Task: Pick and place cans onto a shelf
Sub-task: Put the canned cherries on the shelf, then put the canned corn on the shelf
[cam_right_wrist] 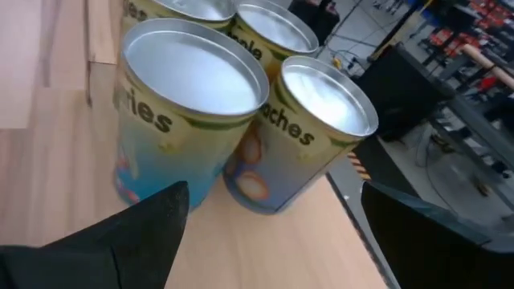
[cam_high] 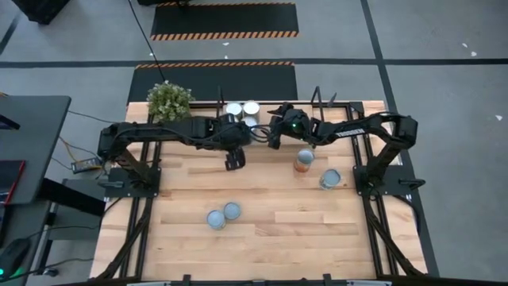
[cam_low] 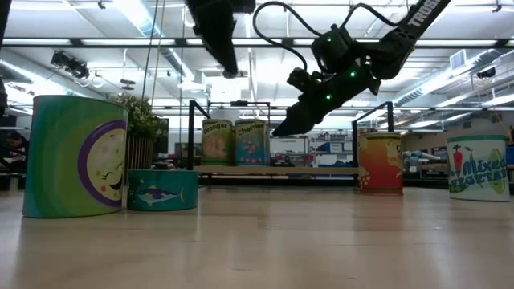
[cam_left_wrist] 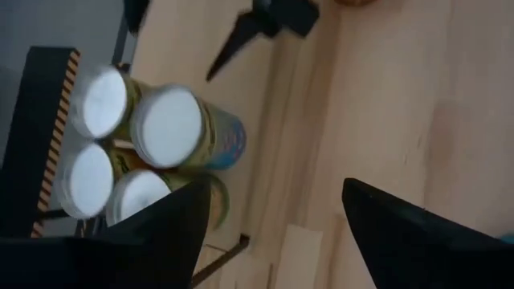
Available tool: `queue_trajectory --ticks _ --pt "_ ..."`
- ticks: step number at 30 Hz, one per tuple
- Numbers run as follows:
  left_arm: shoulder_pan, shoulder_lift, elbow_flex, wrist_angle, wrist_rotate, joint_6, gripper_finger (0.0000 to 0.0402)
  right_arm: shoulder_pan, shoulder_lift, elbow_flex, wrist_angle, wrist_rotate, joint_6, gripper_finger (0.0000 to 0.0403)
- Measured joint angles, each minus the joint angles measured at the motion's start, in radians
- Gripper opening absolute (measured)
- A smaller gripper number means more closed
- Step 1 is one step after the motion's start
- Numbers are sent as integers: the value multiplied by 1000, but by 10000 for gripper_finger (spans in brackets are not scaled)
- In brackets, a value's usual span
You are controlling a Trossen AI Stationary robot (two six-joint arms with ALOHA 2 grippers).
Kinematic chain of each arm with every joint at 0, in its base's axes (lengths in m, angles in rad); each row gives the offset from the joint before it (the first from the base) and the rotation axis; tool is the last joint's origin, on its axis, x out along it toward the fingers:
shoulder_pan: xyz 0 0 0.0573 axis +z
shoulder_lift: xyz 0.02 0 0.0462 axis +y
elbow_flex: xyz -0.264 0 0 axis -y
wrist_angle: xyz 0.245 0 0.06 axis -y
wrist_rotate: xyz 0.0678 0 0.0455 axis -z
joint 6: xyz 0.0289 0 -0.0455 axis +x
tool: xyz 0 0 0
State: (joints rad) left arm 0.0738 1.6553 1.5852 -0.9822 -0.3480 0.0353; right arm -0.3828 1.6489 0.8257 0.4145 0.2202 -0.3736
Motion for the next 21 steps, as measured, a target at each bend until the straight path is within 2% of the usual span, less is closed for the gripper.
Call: queue_trajectory --ticks 7,15,21 --pt "-37 -64 -97 59 17 -26 288 15 -33 3 -74 44 4 377" --pt "-89 -182 -355 294 20 -54 288 62 -45 2 -122 50 16 377" --pt "-133 -273 -480 325 81 -137 288 143 -45 2 -186 50 69 377"
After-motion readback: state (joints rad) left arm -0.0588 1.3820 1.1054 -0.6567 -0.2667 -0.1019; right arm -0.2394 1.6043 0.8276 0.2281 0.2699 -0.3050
